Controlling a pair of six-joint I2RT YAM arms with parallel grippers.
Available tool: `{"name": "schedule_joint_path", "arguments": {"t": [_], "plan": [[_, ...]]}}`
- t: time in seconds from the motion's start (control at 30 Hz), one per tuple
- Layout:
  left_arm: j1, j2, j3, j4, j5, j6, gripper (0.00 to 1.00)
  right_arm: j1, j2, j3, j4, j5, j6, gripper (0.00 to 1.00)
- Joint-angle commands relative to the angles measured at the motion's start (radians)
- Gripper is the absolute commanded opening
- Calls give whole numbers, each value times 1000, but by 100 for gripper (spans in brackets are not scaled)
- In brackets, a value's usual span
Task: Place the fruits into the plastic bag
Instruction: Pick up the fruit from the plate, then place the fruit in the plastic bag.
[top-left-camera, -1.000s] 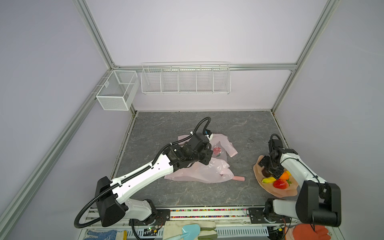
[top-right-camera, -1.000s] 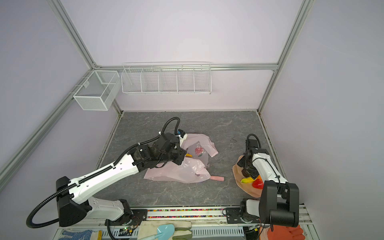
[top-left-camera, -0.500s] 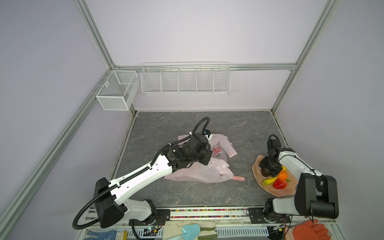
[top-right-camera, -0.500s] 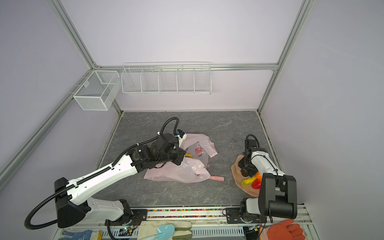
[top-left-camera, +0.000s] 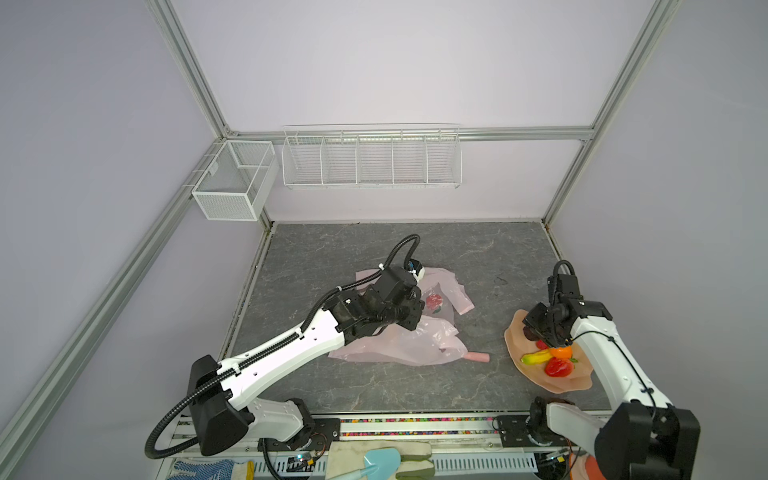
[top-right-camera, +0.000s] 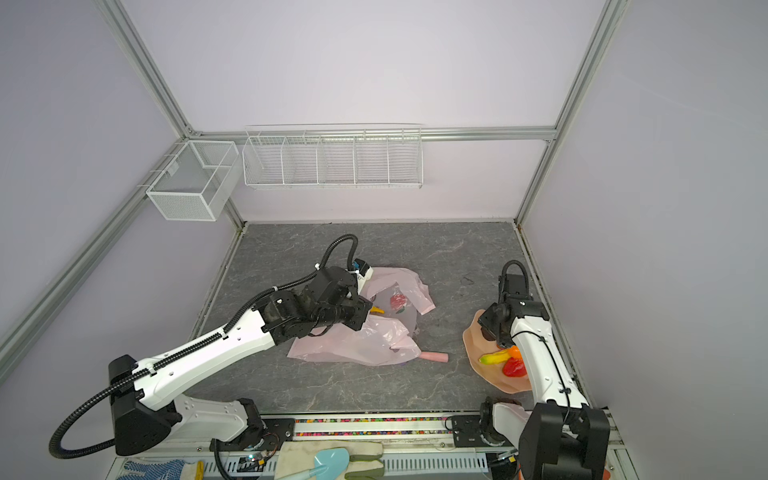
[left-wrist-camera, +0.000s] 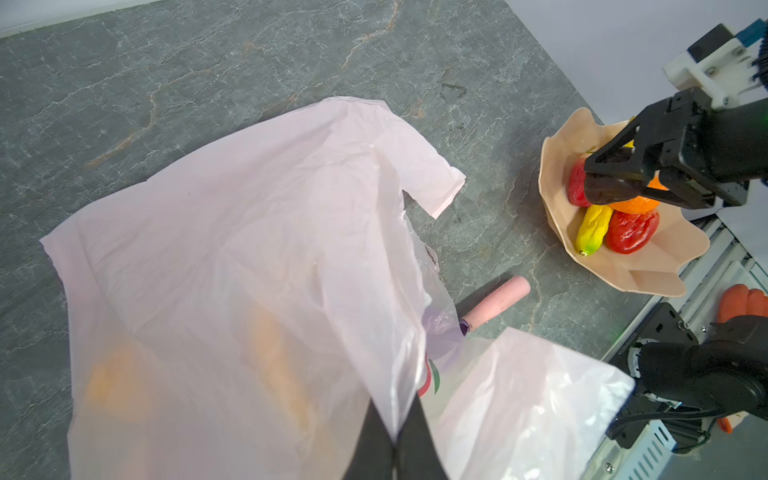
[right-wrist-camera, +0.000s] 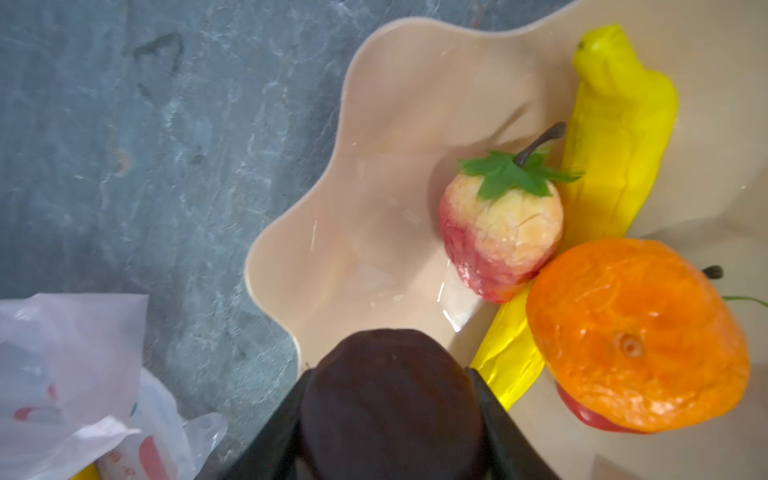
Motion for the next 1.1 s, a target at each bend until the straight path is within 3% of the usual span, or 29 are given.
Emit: {"name": "schedule_joint_path", "arguments": {"t": [0.0,0.2,0.4,0.87,1.07], "plan": [[2,-10,4,-4,2,-10,0,-3,-47,15,16,-89,-57,47],[2,-4,6,-3,5,-10,0,-3,-113,-13,85,-247,-190,42],[2,1,10,-1,12,-7,0,48,-126,-31,169,-453,-307,48],[-7,23,26,-2,16,-7,0,294,-103,-2,255,-435,-417,49],[-9,29,31,-3,15,-7,0,444,-50,17,286,-426,-454,49]]}}
